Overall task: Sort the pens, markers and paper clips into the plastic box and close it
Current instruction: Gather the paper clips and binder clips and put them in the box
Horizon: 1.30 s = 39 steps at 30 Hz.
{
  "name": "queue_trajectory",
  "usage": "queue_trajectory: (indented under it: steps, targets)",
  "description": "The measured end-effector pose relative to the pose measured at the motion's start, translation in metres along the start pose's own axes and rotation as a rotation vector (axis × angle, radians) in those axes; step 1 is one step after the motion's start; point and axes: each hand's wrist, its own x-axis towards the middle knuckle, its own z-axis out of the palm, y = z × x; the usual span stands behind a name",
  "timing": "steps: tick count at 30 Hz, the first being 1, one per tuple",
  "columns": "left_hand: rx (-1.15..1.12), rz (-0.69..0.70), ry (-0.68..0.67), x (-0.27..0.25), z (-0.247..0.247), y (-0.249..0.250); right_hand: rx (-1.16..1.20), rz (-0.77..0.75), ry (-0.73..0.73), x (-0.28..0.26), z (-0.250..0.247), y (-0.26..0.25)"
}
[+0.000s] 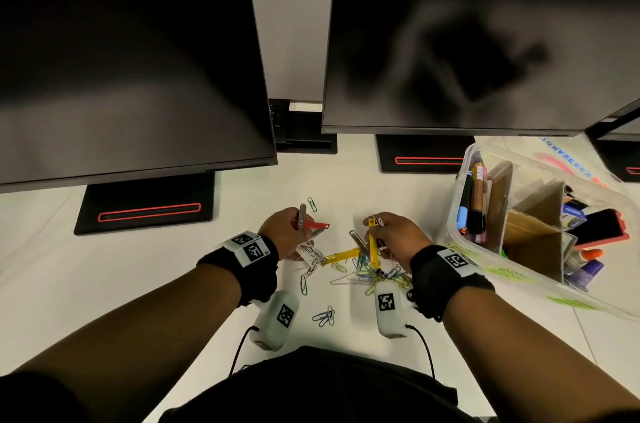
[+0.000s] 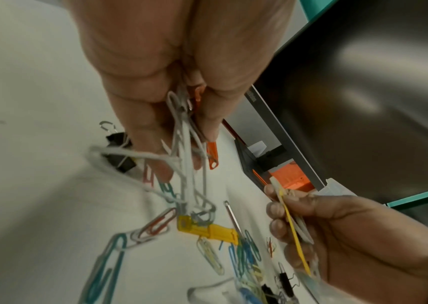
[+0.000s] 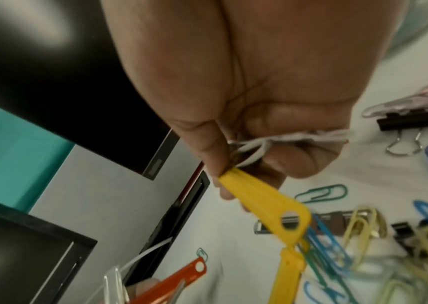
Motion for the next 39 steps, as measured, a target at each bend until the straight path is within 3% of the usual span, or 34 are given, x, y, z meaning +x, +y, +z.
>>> queue_trajectory:
  steps: [5,9,12,15,17,19,23,29,35,39]
  targets:
    - [0.133,0.080,0.008,0.002,0.003,-0.004,0.424,0.118,-0.037,0.000,0.000,0.004]
    - [0.147,0.082,0.001,0.003,0.005,-0.006,0.461,0.197,-0.020,-0.001,0.000,-0.001]
    - [0.239,0.101,0.014,0.003,0.006,-0.005,0.132,0.125,0.037,0.007,0.001,-0.004]
    - [0.291,0.138,0.010,0.002,0.007,-0.002,-0.471,-0.016,0.127,0.015,0.007,-0.004]
    - [0.323,0.182,0.010,0.000,0.007,0.004,-0.743,-0.080,0.146,0.016,0.015,-0.003]
    - [0.322,0.221,0.003,-0.003,0.007,0.009,-0.873,-0.104,0.130,0.020,0.022,0.003]
    - [0.104,0.231,-0.044,-0.006,0.007,0.016,-0.987,-0.116,0.105,0.021,0.029,0.005]
    - [-0.154,0.225,-0.128,-0.007,0.005,0.025,-0.842,-0.168,0.150,0.015,0.021,0.005]
    - [-0.292,0.191,-0.142,-0.010,0.007,0.029,-0.405,-0.232,0.251,0.003,0.009,-0.017]
    - [-0.352,0.198,-0.134,-0.014,0.008,0.039,-0.223,-0.244,0.205,-0.009,0.008,-0.038]
